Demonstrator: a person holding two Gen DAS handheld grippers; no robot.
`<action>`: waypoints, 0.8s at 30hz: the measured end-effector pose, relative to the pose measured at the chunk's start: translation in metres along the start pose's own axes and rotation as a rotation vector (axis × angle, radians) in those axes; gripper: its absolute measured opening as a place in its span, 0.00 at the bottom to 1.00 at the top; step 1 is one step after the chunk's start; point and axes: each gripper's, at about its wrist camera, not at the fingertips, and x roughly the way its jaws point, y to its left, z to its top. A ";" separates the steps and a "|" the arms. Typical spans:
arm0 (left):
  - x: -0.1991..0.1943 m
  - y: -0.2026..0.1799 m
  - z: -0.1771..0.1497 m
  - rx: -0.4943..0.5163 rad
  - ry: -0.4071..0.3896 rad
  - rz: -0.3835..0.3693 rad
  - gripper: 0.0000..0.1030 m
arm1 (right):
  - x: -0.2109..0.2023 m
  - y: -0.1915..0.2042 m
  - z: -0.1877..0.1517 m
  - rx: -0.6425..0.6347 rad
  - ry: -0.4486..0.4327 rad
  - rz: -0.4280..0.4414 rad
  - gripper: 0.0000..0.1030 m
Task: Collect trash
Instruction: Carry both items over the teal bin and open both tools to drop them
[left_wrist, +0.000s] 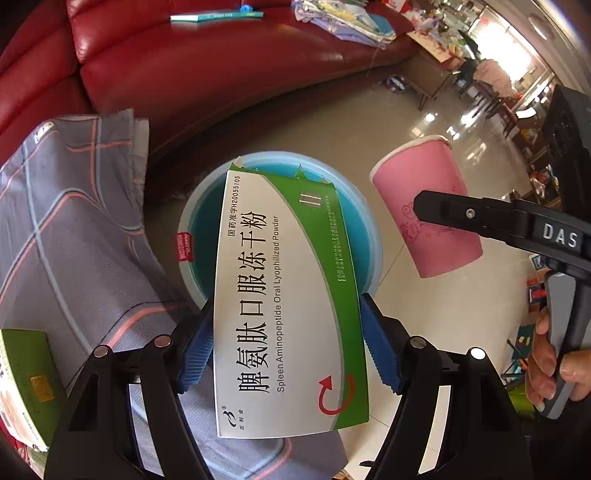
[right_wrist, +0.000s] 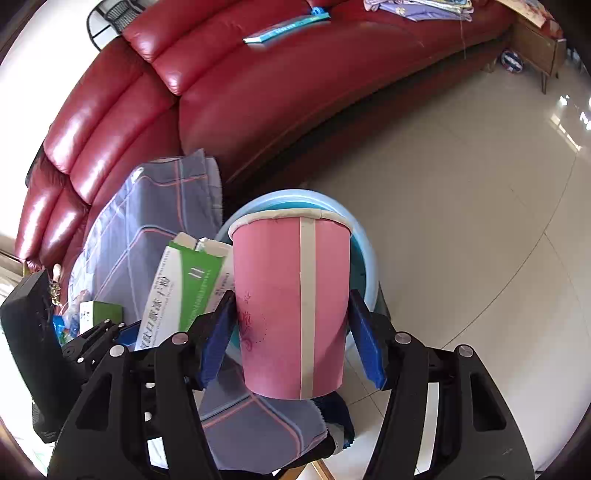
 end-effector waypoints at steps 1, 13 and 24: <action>0.010 0.001 0.007 0.002 0.022 0.010 0.73 | 0.004 -0.001 0.001 0.003 0.008 -0.001 0.56; 0.028 0.025 0.006 -0.071 0.043 0.036 0.86 | 0.040 0.000 0.016 -0.013 0.067 -0.024 0.56; -0.001 0.035 -0.014 -0.101 -0.042 0.099 0.96 | 0.069 0.009 0.007 -0.040 0.152 -0.039 0.65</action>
